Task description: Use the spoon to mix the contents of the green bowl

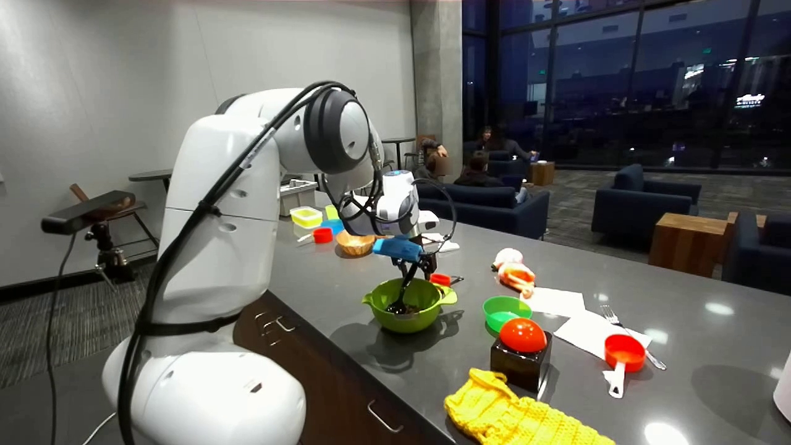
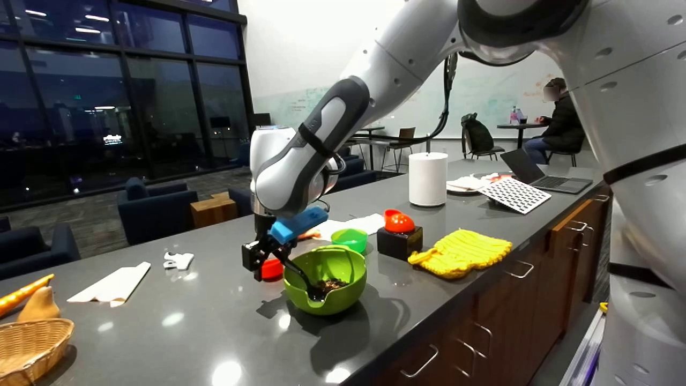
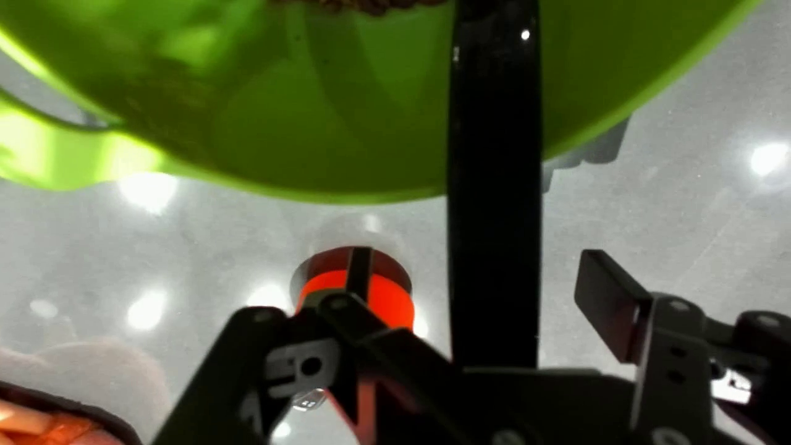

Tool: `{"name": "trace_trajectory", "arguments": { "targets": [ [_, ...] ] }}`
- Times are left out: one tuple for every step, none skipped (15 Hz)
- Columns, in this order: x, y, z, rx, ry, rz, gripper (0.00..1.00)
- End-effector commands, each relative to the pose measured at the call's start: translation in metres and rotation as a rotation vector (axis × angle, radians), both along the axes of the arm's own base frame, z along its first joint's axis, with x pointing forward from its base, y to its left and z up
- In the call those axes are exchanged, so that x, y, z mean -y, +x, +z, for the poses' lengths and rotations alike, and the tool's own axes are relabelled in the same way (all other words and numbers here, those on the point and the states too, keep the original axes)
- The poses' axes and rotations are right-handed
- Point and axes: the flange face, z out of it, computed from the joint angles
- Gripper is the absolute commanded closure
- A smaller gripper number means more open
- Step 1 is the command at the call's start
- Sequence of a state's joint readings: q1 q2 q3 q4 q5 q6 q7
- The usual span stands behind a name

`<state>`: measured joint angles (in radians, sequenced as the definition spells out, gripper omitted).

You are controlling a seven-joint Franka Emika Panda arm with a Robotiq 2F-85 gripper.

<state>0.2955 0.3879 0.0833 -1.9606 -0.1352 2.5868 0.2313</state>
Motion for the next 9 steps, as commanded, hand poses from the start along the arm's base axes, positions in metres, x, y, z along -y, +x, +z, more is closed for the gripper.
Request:
{"name": "trace_trajectory", "arguments": {
  "targets": [
    [-0.0035, 0.0072, 0.0025, -0.031, 0.003, 0.029, 0.48],
    [-0.0040, 0.0082, 0.0020, -0.037, 0.000, 0.031, 0.55],
    [-0.0049, 0.0091, 0.0024, -0.042, -0.003, 0.034, 0.64],
    [-0.0056, 0.0099, 0.0020, -0.045, -0.007, 0.038, 0.71],
    [-0.0064, 0.0109, 0.0017, -0.049, -0.012, 0.041, 0.78],
    [-0.0072, 0.0115, 0.0023, -0.055, -0.014, 0.041, 0.87],
    [-0.0078, 0.0123, 0.0022, -0.057, -0.016, 0.043, 0.94],
    [-0.0083, 0.0134, 0.0017, -0.059, -0.019, 0.043, 0.99],
    [-0.0088, 0.0141, 0.0027, -0.063, -0.019, 0.044, 1.00]
  ]
}}
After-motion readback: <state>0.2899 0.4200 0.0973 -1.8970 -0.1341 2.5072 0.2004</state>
